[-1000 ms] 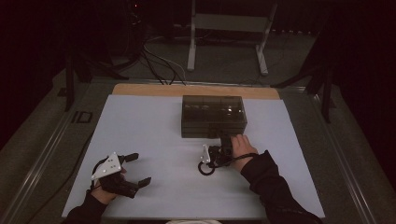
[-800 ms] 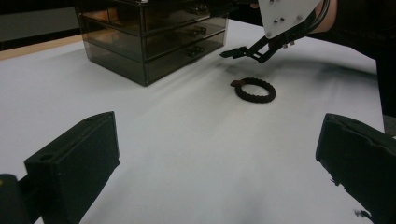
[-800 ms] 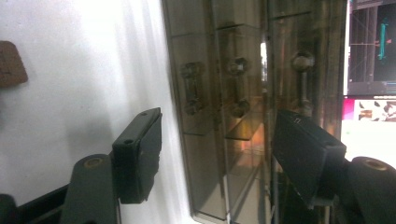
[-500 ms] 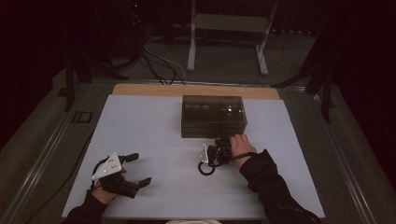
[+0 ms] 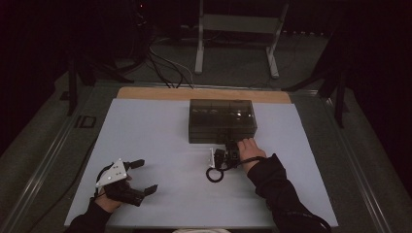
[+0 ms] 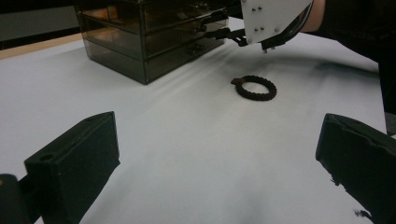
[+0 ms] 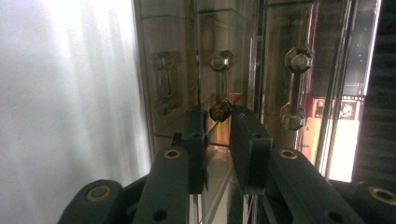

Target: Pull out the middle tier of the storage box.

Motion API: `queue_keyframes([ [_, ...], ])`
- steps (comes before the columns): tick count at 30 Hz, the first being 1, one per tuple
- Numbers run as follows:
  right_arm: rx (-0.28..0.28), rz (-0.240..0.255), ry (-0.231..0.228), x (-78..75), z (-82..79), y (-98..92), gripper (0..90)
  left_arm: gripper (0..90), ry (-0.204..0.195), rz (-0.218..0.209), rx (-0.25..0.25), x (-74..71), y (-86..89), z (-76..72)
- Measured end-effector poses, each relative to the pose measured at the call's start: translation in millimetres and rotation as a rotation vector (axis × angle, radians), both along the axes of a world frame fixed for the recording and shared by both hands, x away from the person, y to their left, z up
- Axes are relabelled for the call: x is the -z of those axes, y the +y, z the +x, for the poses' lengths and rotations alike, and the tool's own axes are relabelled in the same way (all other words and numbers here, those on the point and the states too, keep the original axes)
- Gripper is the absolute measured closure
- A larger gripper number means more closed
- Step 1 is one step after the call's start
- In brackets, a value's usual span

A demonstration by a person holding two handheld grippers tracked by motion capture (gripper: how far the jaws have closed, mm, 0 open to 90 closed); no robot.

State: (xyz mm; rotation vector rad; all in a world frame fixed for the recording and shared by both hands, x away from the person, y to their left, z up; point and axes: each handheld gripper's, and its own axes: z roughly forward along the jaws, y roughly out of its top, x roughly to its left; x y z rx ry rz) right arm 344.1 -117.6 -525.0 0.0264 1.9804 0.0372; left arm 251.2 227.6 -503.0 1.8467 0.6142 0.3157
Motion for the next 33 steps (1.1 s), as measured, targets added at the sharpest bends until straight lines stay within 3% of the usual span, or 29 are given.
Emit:
queue_keyframes([
  [14, -0.006, -0.028, -0.041, 4.3, 0.0, 5.7, 79.0, 0.8, 0.000, 0.004, 0.005, 0.3, -0.6, 0.3],
  [33, -0.010, -0.025, -0.024, -0.9, -7.8, 4.3, 80.5, 0.9, 0.000, 0.008, 0.004, 0.3, -0.3, 0.1],
])
